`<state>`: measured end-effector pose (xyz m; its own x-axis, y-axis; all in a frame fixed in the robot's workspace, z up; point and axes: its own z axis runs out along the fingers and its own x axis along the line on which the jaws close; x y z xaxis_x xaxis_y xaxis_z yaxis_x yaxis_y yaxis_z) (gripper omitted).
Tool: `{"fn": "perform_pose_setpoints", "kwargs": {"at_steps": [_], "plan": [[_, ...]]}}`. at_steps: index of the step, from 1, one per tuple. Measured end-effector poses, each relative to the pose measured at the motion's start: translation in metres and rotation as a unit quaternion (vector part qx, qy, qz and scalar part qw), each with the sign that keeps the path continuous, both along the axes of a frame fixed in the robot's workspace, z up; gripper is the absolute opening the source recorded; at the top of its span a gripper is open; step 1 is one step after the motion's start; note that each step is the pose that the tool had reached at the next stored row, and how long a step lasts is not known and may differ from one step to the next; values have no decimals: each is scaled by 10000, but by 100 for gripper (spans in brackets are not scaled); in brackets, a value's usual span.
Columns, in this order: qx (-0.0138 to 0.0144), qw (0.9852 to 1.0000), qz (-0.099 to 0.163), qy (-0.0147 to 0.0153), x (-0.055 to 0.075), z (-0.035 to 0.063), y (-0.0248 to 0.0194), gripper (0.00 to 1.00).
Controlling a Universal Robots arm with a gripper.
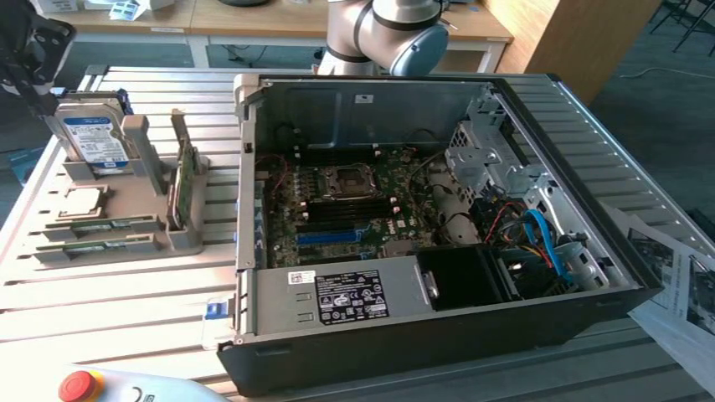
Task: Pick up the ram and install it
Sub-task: 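Reach for the ram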
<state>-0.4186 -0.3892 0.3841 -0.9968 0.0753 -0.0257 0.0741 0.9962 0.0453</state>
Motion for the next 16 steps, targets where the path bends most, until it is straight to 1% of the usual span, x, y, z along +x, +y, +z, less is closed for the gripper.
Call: {"fn": "perform_pose_setpoints", "kwargs": {"at_steps": [7, 16], "plan": [[0, 10000, 0, 7, -10, -51, 0, 11], [0, 10000, 0, 22, -23, -120, 0, 11]]}}
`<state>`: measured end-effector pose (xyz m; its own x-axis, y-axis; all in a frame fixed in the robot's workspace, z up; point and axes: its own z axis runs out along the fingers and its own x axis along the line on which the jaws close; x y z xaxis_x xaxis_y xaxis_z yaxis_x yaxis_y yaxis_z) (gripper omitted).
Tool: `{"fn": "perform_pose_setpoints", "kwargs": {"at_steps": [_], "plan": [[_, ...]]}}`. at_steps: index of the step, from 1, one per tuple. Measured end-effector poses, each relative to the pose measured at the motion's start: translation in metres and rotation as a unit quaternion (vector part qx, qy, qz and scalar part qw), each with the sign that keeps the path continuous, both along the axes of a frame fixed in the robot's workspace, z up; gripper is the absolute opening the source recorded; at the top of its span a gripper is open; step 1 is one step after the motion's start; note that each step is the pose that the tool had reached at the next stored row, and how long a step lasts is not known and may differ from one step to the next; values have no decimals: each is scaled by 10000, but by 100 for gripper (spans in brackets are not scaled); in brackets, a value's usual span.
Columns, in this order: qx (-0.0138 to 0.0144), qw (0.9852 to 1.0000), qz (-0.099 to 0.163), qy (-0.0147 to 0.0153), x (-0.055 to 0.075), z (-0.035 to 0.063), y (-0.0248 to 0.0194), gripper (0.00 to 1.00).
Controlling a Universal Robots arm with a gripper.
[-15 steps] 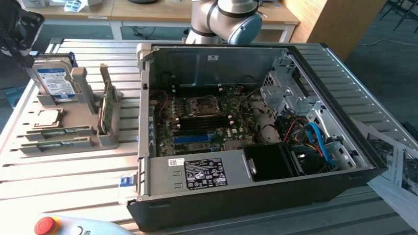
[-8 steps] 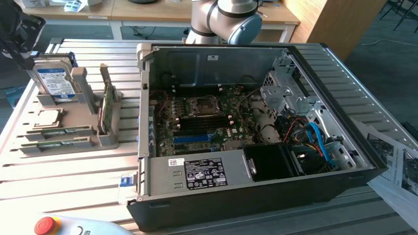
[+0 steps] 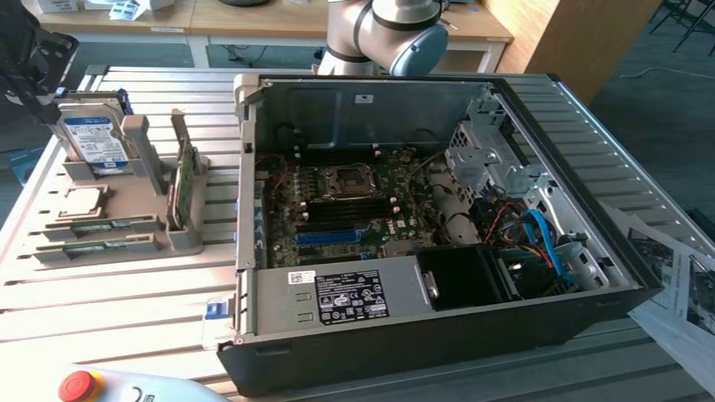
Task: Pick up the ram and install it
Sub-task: 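Reach for the ram, then pick up the ram and move it above insertion slot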
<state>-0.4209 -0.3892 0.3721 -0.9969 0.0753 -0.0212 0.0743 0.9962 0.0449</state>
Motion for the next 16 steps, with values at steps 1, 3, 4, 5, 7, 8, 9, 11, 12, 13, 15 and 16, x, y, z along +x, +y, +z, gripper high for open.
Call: {"fn": "perform_pose_setpoints", "kwargs": {"at_steps": [1, 3, 4, 5, 7, 8, 9, 11, 12, 13, 15, 16], "plan": [[-1, 10000, 0, 2, 0, 0, 0, 11], [0, 10000, 0, 1, 0, -2, 0, 11], [0, 10000, 0, 1, 0, -2, 0, 11], [0, 10000, 0, 1, 0, -2, 0, 11], [0, 10000, 0, 1, 0, -2, 0, 11], [0, 10000, 0, 1, 0, -2, 0, 11], [0, 10000, 0, 1, 0, -2, 0, 11], [0, 10000, 0, 1, 0, -2, 0, 11], [0, 10000, 0, 1, 0, -2, 0, 11], [0, 10000, 0, 1, 0, -2, 0, 11], [0, 10000, 14, 1, 0, -2, 0, 11], [0, 10000, 52, 1, -1, -2, 0, 11]]}}
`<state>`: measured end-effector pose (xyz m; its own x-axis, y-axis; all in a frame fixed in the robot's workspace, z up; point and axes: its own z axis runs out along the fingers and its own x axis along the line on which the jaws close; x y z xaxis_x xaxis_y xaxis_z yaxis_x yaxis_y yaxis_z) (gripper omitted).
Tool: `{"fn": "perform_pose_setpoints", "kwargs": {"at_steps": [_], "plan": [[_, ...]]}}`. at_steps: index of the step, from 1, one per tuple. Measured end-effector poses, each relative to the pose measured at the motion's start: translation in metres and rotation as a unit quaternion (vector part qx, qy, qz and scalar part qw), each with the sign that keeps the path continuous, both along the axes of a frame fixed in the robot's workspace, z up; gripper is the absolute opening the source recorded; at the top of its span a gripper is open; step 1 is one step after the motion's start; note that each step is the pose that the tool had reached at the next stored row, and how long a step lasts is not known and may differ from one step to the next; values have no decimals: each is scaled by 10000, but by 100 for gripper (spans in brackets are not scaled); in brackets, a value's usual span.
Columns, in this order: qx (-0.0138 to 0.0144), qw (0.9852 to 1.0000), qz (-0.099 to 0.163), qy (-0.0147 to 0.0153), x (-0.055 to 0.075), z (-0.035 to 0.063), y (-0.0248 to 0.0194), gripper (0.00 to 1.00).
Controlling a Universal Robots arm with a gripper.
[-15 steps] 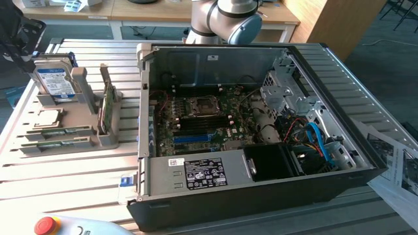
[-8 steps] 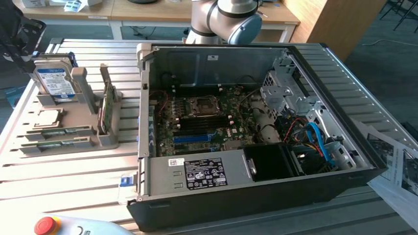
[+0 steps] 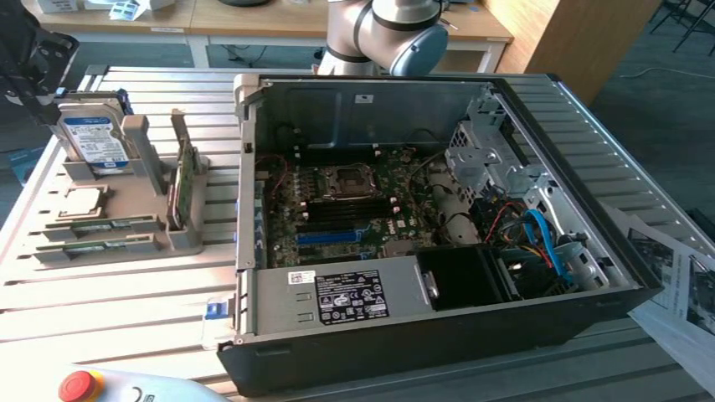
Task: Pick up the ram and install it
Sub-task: 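Pick up the ram and move it above insertion slot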
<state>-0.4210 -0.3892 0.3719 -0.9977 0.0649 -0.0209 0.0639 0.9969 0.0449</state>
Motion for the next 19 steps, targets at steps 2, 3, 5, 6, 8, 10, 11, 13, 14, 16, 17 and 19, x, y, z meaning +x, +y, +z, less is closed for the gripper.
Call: {"fn": "perform_pose_setpoints", "kwargs": {"at_steps": [2, 3, 5, 6, 8, 10, 11, 13, 14, 16, 17, 19], "plan": [[0, 9999, 135, -1, 0, -1, 0, 11], [0, 9997, 233, 0, 0, -1, 0, 11], [0, 9991, 413, 0, 0, 0, 0, 11], [0, 9987, 503, 0, 0, 0, 0, 11], [0, 9977, 675, -1, 0, -1, 0, 11], [0, 9964, 852, 0, 0, 0, 0, 11], [0, 9956, 940, 0, 0, 0, 0, 11], [0, 9938, 1113, 0, 0, 0, 0, 11], [0, 9929, 1192, 0, 0, 0, 0, 11], [0, 9910, 1342, -1, 0, 0, 0, 11], [0, 9899, 1416, 0, 0, 0, 0, 11], [0, 9878, 1559, 0, 0, 0, 0, 11]]}}
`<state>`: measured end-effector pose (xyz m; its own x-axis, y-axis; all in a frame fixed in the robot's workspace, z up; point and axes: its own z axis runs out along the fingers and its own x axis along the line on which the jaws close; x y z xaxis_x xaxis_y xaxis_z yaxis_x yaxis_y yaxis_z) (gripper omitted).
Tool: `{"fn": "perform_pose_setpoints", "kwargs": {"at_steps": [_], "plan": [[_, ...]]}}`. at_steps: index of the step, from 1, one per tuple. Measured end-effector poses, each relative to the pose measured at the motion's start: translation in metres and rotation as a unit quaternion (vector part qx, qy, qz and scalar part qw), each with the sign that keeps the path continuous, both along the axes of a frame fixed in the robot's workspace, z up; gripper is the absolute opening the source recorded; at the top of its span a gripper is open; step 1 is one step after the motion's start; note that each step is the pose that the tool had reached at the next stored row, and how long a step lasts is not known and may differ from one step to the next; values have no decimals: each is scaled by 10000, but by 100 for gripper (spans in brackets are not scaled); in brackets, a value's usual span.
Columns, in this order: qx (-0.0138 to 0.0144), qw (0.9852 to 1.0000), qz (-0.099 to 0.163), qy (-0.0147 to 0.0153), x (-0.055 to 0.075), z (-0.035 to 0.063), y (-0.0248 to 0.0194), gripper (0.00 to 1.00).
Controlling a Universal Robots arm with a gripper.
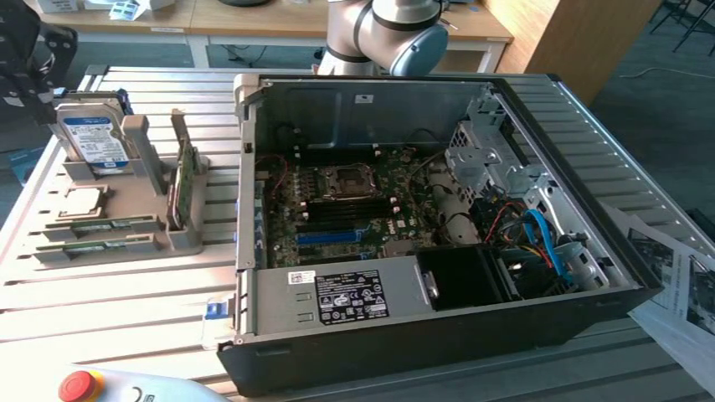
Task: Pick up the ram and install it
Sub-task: 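Pick up the ram and move it above insertion slot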
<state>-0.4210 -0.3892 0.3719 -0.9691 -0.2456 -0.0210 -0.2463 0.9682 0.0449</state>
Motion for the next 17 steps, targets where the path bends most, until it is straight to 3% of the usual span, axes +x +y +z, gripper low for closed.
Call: {"fn": "perform_pose_setpoints", "kwargs": {"at_steps": [5, 9, 14, 17], "plan": [[0, 9994, 350, 0, 0, 2, 0, 11], [0, 9979, 645, 0, 0, 3, 0, 11], [0, 9946, 1042, 0, 0, 5, 0, 11], [0, 9916, 1295, 0, 0, 5, 0, 11]]}}
